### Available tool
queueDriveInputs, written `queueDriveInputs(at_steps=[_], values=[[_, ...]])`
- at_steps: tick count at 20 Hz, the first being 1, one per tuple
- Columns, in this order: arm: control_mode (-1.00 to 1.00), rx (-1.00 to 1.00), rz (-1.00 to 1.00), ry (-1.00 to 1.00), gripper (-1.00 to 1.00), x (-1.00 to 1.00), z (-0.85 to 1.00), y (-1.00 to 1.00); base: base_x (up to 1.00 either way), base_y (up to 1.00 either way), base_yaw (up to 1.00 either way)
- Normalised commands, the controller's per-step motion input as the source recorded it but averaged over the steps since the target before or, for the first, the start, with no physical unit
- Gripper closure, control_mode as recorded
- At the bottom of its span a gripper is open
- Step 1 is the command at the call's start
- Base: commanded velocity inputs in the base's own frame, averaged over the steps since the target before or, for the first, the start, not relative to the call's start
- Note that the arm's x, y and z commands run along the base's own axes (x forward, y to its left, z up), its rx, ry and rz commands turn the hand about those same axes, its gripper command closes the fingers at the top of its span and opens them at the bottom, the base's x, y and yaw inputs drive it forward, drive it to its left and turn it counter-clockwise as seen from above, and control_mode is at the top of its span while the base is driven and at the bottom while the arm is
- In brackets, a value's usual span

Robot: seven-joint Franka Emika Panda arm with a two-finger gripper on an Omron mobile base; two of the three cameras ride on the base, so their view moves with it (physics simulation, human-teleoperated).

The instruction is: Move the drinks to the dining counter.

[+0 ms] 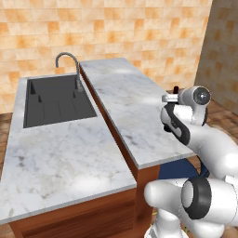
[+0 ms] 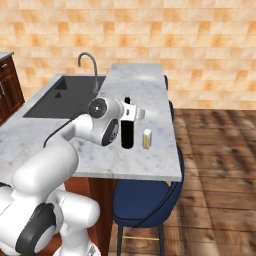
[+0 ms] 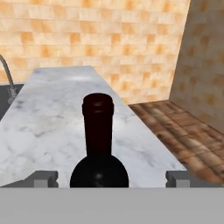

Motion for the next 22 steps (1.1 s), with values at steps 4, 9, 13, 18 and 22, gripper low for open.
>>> queueDriveInputs(at_steps=[4, 9, 13, 18, 22], values=[[-1.0, -0.02, -0.05, -0.16, -1.0, -0.33, 0.44, 0.0, 0.0, 0.0, 0.0], [-1.0, -0.03, -0.02, -0.12, -1.0, -0.27, 0.4, 0.0, 0.0, 0.0, 0.0], [-1.0, -0.04, 0.0, -0.1, -1.0, -0.23, 0.42, 0.0, 0.0, 0.0, 0.0], [-1.0, -0.01, 0.0, -0.06, -1.0, -0.24, 0.47, 0.0, 0.0, 0.0, 0.0], [-1.0, 0.0, 0.0, 0.0, -1.0, -0.16, 0.39, 0.01, 0.0, 0.0, 0.0]])
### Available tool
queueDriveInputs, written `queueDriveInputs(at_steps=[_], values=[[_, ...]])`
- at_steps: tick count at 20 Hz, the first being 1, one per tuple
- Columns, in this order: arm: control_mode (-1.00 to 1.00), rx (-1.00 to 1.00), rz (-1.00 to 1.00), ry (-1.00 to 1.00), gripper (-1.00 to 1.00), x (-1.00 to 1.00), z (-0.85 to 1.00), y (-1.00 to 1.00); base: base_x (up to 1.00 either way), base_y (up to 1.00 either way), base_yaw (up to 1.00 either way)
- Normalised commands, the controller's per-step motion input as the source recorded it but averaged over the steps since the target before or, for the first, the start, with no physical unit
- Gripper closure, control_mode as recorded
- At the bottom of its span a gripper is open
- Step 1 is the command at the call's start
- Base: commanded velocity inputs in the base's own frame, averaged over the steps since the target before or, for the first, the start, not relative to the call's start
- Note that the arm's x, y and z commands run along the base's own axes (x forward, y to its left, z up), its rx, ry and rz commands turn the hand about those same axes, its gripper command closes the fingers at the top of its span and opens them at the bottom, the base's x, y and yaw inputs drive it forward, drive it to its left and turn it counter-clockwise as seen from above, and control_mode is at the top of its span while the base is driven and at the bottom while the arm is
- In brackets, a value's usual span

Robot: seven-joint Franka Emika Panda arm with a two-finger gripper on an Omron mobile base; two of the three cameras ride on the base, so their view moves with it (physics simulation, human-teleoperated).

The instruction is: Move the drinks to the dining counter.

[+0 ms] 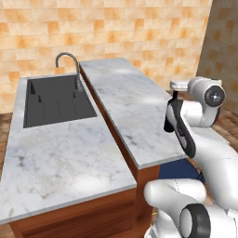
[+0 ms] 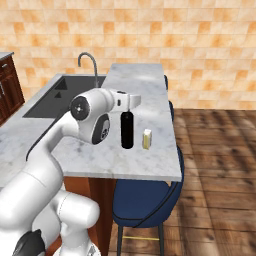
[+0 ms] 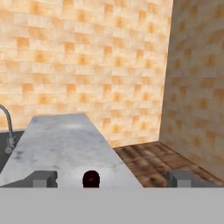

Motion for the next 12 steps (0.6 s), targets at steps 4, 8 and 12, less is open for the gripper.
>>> queueDriveInputs(at_steps=[4, 8, 12], values=[[-1.0, 0.0, 0.0, 0.0, -1.0, -0.16, 0.41, 0.04, 0.0, 0.0, 0.0], [-1.0, 0.0, 0.0, 0.06, -1.0, -0.2, 0.48, 0.0, 0.0, 0.0, 0.0], [-1.0, 0.01, 0.0, 0.09, -1.0, -0.3, 0.4, 0.0, 0.0, 0.0, 0.0]])
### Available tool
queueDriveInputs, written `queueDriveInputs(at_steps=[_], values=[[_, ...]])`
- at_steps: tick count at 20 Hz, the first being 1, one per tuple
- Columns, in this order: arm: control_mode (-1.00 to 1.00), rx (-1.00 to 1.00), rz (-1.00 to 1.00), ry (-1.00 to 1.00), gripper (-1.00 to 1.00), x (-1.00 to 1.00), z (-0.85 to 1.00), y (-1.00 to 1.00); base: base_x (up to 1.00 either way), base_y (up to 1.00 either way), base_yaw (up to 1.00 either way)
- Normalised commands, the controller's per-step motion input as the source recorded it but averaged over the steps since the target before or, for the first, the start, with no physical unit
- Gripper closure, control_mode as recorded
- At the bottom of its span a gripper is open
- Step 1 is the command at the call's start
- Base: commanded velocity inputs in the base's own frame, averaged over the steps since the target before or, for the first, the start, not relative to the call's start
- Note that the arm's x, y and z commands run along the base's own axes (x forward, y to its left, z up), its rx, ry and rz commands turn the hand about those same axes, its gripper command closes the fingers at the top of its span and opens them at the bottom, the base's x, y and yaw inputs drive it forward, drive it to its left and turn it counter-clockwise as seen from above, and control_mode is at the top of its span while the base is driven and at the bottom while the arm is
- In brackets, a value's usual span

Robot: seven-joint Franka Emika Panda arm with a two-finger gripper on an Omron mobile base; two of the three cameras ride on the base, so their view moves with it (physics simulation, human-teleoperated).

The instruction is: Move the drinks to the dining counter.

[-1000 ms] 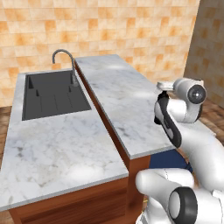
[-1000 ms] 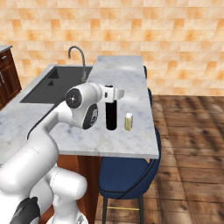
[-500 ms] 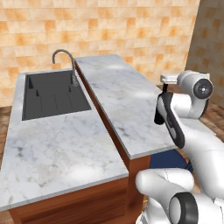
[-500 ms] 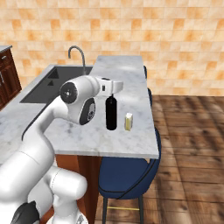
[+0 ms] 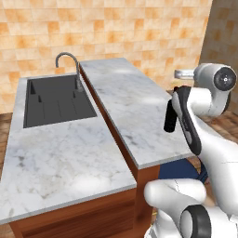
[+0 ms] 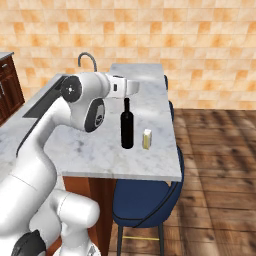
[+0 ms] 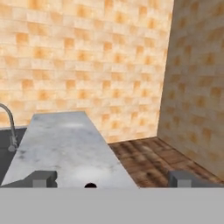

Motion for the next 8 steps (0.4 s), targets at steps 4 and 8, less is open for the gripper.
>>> queueDriveInputs(at_steps=[4, 8], values=[[-1.0, 0.0, 0.0, 0.08, -1.0, -0.49, 0.19, 0.0, 0.0, 0.0, 0.0], [-1.0, 0.0, 0.0, 0.09, -1.0, -0.65, 0.01, 0.06, 0.0, 0.0, 0.0]])
